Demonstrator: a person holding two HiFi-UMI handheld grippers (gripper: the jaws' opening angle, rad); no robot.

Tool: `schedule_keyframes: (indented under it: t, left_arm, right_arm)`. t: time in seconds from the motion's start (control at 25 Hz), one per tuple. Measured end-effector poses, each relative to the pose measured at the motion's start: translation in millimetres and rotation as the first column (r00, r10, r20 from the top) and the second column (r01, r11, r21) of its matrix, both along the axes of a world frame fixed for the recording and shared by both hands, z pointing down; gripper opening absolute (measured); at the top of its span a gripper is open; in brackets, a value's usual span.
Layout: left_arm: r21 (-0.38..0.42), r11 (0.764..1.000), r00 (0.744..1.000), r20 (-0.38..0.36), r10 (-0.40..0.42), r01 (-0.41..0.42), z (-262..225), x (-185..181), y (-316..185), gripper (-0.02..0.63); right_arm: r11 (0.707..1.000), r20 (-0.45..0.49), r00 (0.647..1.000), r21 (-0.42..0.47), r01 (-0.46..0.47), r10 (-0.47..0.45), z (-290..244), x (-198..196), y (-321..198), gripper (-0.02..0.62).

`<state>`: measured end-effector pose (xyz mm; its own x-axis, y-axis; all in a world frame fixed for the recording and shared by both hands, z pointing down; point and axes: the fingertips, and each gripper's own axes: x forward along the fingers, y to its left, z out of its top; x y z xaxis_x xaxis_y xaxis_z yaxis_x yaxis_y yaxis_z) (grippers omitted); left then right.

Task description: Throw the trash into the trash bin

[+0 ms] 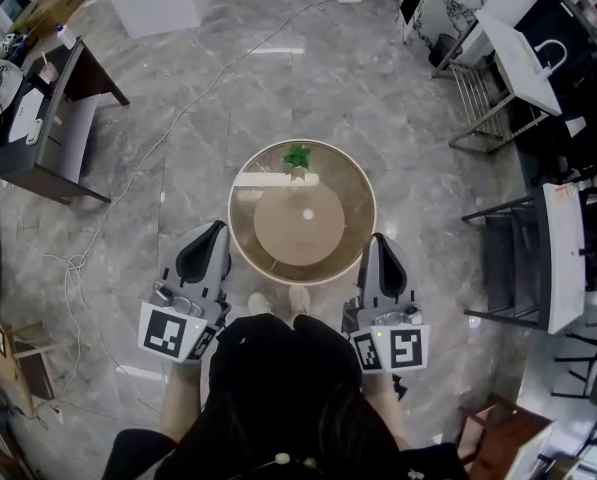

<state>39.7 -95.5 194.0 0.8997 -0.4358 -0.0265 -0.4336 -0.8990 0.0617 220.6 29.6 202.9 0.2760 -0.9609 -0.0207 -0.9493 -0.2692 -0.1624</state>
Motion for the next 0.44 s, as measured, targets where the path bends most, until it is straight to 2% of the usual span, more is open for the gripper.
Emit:
schedule_keyframes:
  t: [0.16, 0.44]
  left_arm:
    - [-0.011, 1.0, 1.0, -0.025, -0.001, 0.001, -1.4, 0.0, -0.5, 0.008]
    - [-0.044, 0.999, 1.0, -0.026, -0.014, 0.013, 6.0, -11.9, -11.4, 0.008]
  right_arm:
    - [1.0, 0.006, 1.0, -0.001, -0.002, 0.002, 1.2, -0.5, 1.8, 0.003]
    - [1.0, 0.003, 1.0, -0.011, -0.01, 0.01, 3.0, -7.0, -5.5, 0.003]
